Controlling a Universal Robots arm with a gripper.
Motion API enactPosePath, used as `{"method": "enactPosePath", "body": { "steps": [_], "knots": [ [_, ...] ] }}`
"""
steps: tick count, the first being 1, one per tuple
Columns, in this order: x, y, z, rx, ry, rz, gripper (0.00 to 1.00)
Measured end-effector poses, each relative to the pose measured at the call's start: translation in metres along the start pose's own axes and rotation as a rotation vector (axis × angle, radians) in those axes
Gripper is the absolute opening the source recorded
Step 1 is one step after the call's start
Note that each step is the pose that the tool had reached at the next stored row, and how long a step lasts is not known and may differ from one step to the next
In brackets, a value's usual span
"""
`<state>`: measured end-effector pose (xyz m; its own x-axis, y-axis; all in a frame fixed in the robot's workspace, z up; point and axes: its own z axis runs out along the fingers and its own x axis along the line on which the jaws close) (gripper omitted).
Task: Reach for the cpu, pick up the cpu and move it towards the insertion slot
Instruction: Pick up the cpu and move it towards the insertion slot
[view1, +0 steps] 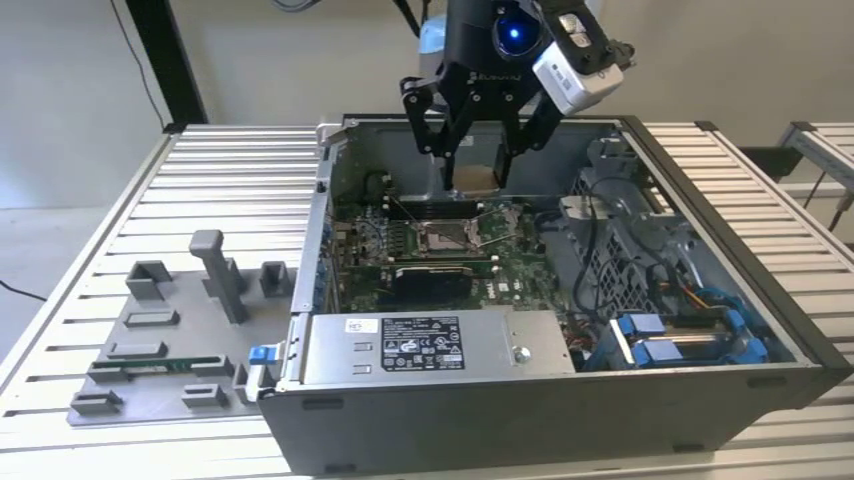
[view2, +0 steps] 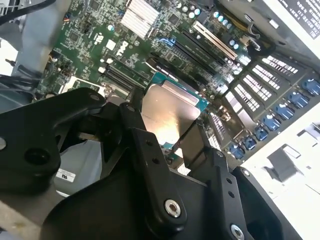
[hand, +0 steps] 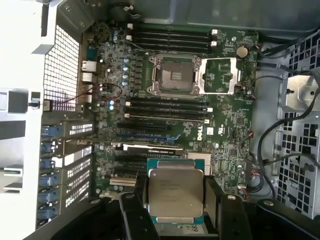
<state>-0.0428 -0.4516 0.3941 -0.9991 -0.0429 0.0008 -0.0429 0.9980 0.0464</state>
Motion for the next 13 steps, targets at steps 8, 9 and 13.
{"method": "enactPosePath", "body": {
  "steps": [8,9,13],
  "knots": [
    [-0.0147,-0.0004,0.0001,0.0,-0.0005,0.011,0.0],
    [-0.0157,-0.0004,0.0002,0.0,-0.0007,0.016,0.0],
    [-0.0172,-0.0001,0.0004,0.0,-0.0016,0.035,0.0]
  ]
}}
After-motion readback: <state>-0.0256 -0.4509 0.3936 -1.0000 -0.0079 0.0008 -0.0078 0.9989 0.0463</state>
